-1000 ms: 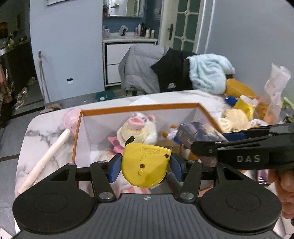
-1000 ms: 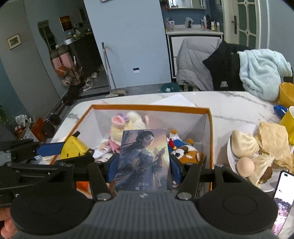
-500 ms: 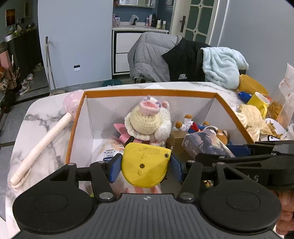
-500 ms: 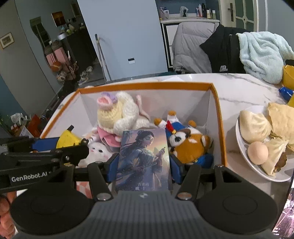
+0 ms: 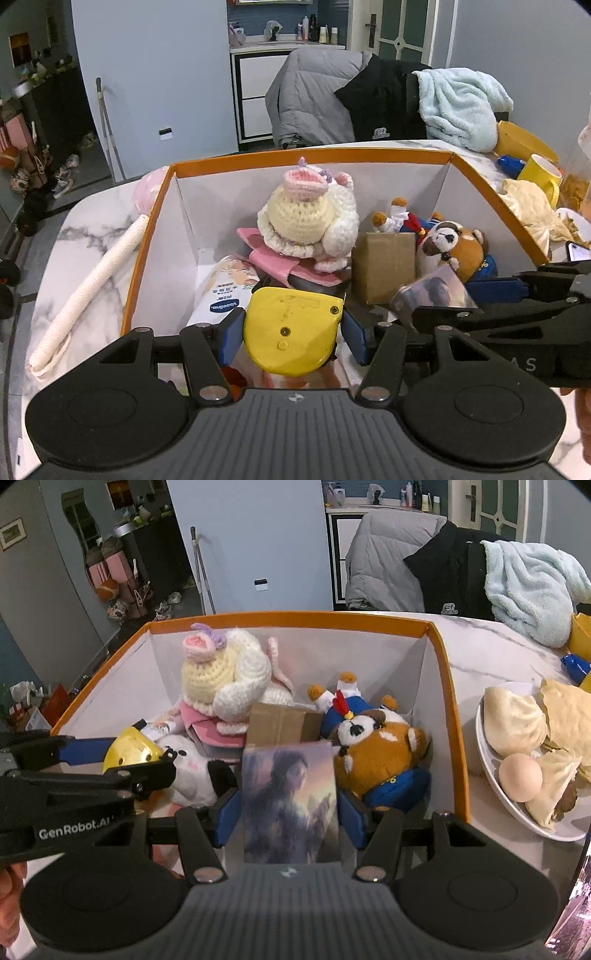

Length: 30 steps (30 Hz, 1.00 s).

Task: Organize objects
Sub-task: 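Lower and open both grippers, releasing tape measure and card deck into the orange box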

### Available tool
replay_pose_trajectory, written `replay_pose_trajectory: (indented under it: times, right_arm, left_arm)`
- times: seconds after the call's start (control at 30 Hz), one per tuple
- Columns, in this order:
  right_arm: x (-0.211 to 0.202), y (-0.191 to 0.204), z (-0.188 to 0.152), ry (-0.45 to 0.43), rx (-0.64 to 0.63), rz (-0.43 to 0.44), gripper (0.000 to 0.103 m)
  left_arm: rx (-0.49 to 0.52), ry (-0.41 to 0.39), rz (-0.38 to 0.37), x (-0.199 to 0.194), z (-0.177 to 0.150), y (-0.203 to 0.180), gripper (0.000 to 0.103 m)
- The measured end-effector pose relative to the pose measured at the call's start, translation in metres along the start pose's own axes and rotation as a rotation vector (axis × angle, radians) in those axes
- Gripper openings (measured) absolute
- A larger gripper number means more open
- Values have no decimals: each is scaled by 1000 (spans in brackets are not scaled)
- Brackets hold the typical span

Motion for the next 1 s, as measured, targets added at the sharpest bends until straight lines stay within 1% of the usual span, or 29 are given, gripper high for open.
replay_pose_trajectory:
  times: [0.07,0.23,0.37,0.5,0.63,0.73,0.83,1.0]
  right_arm:
    - [-1,1,0,0,-10,-1,63]
    - [-7,2,0,-19,-12,3,68]
    - [-18,3,3,-52,-11,-3,68]
    - [-32,2,6,-86,1,1,68]
    - [-50,2,8,-114,23,12,68]
    - [-64,1,9,-141,35,26,68]
    - [-79,-1,10,-167,50,40,68]
    - [-102,0,10,-217,34,23,68]
  left_arm:
    - [9,-10,22,-1,-3,-1,70]
    - [21,-61,39,-12,-4,-3,71]
    - [-3,-100,47,-25,-1,-3,72]
    - [-17,-146,46,-41,1,-3,77]
    - [-38,-172,14,-57,1,-4,77]
    - [-36,-200,3,-71,3,-7,78]
    - [-52,-234,-14,-87,3,-11,80]
    - [-44,-276,-38,-109,4,-23,80]
Point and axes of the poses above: each gripper's, at about its wrist camera, not at the fingertips, and x roughly the way its jaws point, y to its left, z to its top, the point moved 3 cm from there along x, roughly the way its jaws point, and after that the axes turned 5 degrees about -z, right-handed, at the moved point
